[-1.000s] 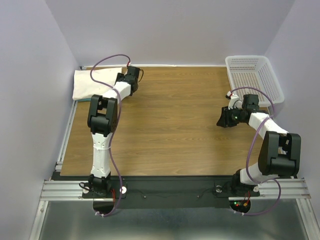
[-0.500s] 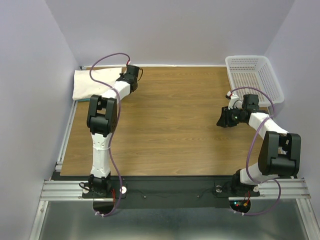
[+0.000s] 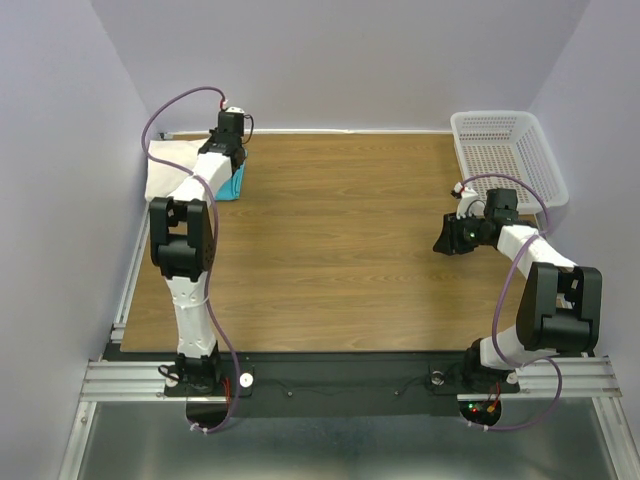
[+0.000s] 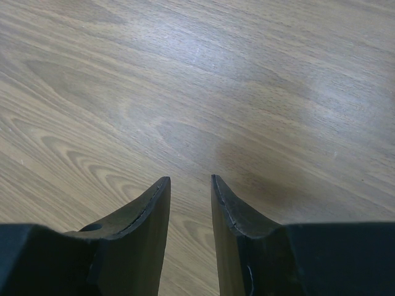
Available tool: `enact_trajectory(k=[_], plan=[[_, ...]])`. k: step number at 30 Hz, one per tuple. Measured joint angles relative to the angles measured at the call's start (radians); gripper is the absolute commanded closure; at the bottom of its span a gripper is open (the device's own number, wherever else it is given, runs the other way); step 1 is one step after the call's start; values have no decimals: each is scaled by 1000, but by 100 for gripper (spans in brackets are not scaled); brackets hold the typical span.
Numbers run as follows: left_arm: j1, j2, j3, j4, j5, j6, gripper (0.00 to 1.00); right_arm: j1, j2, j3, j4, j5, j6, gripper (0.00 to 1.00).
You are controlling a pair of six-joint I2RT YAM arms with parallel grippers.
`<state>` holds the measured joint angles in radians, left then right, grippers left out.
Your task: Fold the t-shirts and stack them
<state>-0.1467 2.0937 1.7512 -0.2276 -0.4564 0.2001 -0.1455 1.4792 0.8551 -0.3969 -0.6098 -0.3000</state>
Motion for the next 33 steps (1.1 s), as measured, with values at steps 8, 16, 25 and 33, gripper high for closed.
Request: enact_trajectory(k=[8, 16, 25, 33], plan=[[32, -1, -28, -4, 119, -29, 91, 0, 0, 0, 0, 0, 0, 62], [61, -1, -51, -2, 275, -50, 91, 0, 0, 0, 0, 0, 0, 62], [70, 0, -100, -9, 403, -63, 46, 0, 0, 0, 0, 0, 0, 62], [105, -25, -163, -5, 614, -86, 41, 0, 0, 0, 0, 4, 0, 62]])
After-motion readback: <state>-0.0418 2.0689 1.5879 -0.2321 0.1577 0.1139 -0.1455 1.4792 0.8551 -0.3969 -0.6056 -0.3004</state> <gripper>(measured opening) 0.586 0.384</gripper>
